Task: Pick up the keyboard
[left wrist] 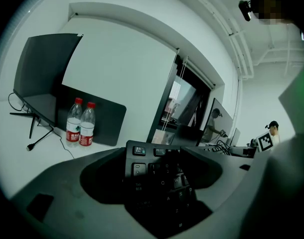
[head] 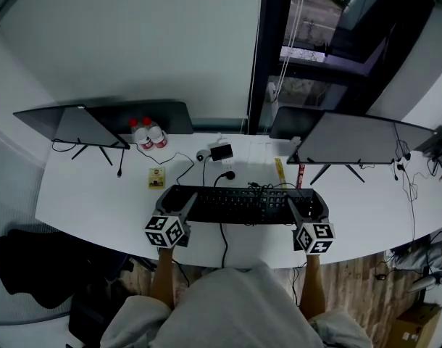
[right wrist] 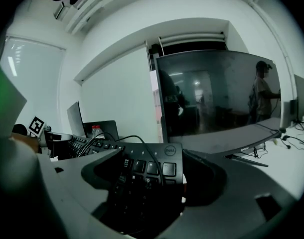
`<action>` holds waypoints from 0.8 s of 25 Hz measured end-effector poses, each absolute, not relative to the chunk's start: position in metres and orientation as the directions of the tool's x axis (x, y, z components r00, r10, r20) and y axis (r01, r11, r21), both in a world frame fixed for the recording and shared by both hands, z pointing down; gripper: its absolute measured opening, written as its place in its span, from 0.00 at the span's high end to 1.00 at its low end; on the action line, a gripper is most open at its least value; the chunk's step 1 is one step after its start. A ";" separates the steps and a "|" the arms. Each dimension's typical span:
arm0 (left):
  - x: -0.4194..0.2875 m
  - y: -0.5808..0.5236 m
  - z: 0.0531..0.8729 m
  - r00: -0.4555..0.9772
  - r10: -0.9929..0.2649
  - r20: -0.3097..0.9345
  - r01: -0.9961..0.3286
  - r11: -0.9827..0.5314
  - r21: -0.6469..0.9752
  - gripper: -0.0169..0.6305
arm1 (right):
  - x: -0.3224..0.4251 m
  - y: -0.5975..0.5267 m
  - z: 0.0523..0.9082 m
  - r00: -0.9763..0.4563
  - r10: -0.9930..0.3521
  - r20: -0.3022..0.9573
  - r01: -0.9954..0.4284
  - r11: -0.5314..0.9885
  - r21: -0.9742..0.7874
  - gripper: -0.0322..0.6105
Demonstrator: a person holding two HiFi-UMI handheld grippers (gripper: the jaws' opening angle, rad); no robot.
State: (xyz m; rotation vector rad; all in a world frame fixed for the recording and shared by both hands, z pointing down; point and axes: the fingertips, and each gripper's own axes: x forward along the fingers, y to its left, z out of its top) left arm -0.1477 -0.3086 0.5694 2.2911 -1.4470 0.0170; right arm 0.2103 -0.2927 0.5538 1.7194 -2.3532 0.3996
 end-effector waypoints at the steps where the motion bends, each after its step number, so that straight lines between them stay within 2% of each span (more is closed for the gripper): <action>1: -0.147 -0.309 0.565 0.458 -0.861 0.221 -0.863 -0.371 0.344 0.49 | 0.211 -0.292 0.548 -0.300 -0.904 0.304 -0.954 0.286 -0.093 0.38; 10: -0.140 -0.312 0.523 0.479 -0.868 0.134 -0.855 -0.427 0.294 0.49 | 0.219 -0.284 0.514 -0.278 -0.937 0.213 -0.961 0.267 -0.077 0.38; 20: -0.139 -0.307 0.522 0.482 -0.868 0.116 -0.852 -0.433 0.295 0.49 | 0.219 -0.275 0.510 -0.265 -0.943 0.199 -0.964 0.258 -0.061 0.38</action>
